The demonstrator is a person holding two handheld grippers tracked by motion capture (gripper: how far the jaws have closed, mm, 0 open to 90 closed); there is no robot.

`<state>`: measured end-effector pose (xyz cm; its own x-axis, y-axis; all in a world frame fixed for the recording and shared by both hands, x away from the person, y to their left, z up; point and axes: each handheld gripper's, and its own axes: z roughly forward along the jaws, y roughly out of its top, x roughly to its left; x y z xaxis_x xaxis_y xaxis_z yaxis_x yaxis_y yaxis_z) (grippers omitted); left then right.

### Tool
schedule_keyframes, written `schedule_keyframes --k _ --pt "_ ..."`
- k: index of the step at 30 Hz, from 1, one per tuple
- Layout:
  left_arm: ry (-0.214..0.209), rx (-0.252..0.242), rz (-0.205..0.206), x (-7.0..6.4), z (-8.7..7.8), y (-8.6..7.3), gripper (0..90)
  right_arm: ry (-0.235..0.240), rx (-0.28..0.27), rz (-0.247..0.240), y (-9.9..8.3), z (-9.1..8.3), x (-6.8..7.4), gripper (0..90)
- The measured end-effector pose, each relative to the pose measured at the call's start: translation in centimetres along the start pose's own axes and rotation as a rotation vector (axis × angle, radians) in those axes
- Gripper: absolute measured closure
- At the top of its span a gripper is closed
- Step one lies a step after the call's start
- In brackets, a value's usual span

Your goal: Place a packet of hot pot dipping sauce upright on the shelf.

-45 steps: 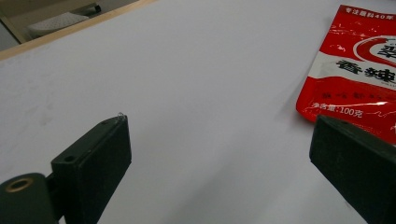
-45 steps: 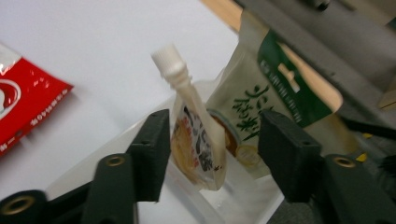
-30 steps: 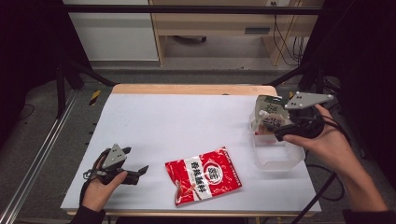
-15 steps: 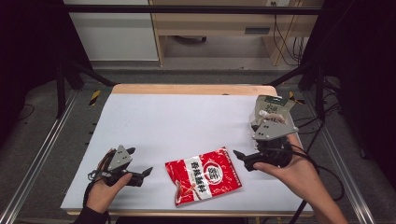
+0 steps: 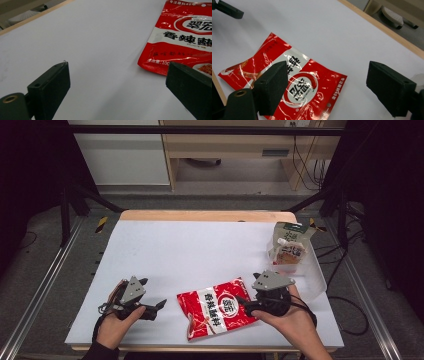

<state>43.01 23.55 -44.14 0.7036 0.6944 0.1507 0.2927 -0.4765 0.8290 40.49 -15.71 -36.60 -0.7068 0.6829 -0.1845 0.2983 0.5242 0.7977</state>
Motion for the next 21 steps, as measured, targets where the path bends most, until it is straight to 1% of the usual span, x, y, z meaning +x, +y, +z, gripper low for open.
schedule_keyframes --k 5,6,10,13,16,18,21 --pt "-0.008 0.013 0.004 -0.2 0.2 0.1 5.4 0.004 0.009 0.027 -1.2 1.0 0.7 18.1" --pt "-0.009 0.009 -0.003 -0.3 0.3 0.1 5.4 0.004 0.014 0.03 -1.4 1.2 0.7 18.2" --pt "-0.014 0.011 0.0 -0.6 0.5 0.2 5.4 -0.004 0.037 0.05 -2.7 2.1 0.8 17.9" --pt "-0.016 0.011 0.005 -0.9 0.7 0.3 5.4 -0.006 0.047 0.084 -3.6 2.6 0.8 17.6" --pt "-0.017 0.013 0.005 -1.1 0.9 0.4 5.4 0.01 0.049 0.123 -4.4 2.9 0.9 16.4" --pt "-0.014 0.015 0.006 -1.2 1.1 0.4 5.7 0.022 0.051 0.132 -4.9 3.1 1.1 15.8" --pt "-0.014 0.018 0.01 -1.3 1.1 0.4 6.1 0.024 0.075 0.141 -5.6 3.3 1.4 14.9"
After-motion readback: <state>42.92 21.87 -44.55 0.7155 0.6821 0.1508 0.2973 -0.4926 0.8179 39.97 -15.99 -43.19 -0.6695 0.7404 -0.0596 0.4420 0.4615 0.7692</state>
